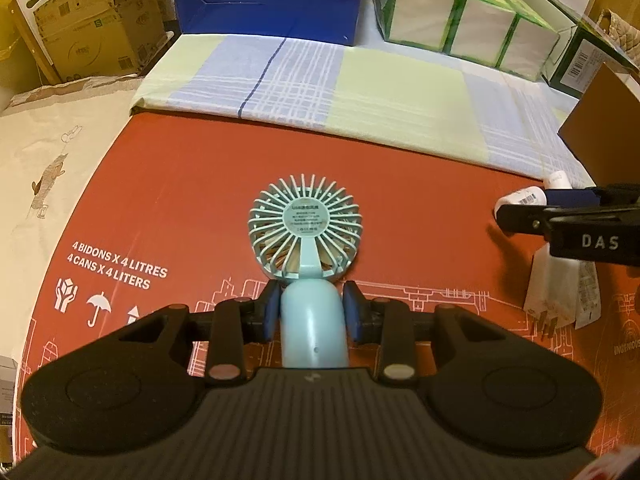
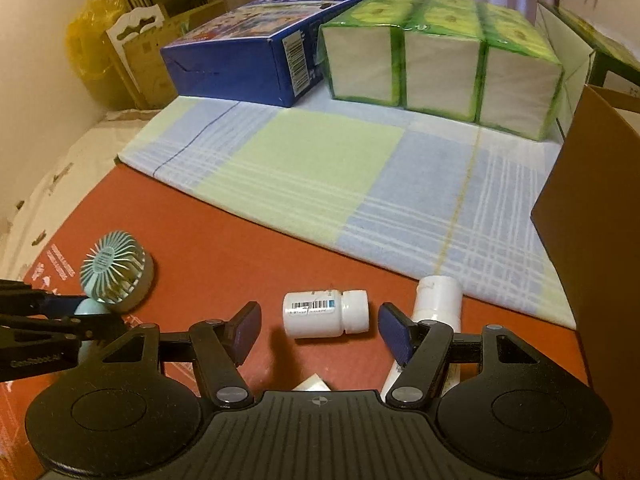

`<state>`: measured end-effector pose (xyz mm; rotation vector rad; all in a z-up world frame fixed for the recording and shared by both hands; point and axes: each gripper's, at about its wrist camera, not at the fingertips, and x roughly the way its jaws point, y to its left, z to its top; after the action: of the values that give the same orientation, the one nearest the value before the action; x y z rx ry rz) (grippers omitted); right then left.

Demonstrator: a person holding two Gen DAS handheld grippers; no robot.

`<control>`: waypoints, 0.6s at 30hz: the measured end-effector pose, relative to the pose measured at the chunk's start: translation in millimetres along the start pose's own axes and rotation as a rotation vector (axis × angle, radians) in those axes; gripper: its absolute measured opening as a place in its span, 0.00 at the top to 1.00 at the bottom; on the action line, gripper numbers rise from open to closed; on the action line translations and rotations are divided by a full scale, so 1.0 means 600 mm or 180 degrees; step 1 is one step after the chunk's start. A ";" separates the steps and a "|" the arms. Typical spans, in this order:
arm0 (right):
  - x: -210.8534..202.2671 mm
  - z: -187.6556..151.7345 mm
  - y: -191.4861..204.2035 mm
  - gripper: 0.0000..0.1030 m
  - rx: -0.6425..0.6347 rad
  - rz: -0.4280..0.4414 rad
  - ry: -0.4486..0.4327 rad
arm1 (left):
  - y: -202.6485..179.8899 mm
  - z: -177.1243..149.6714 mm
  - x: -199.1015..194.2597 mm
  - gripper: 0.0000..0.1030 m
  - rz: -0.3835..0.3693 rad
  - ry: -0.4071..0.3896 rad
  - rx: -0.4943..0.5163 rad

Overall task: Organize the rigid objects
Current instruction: 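Grasp the small white bottle with the right gripper while the left holds the fan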

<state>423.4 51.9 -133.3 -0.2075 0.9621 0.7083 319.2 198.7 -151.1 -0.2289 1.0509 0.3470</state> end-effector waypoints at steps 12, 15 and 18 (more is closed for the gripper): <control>0.012 -0.004 0.005 0.58 -0.0096 0.0000 0.0031 | -0.012 0.011 0.010 0.66 0.0077 0.0014 0.0130; 0.006 -0.005 0.007 0.58 -0.0094 0.0022 0.0014 | -0.013 0.013 0.011 0.72 0.0079 0.0008 0.0150; -0.001 -0.006 0.010 0.58 -0.0098 0.0043 0.0004 | -0.014 0.015 0.012 0.72 0.0086 0.0018 0.0146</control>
<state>417.1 54.4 -134.0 -0.2288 0.9550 0.7357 333.1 195.2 -152.9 -0.1748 1.0672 0.3462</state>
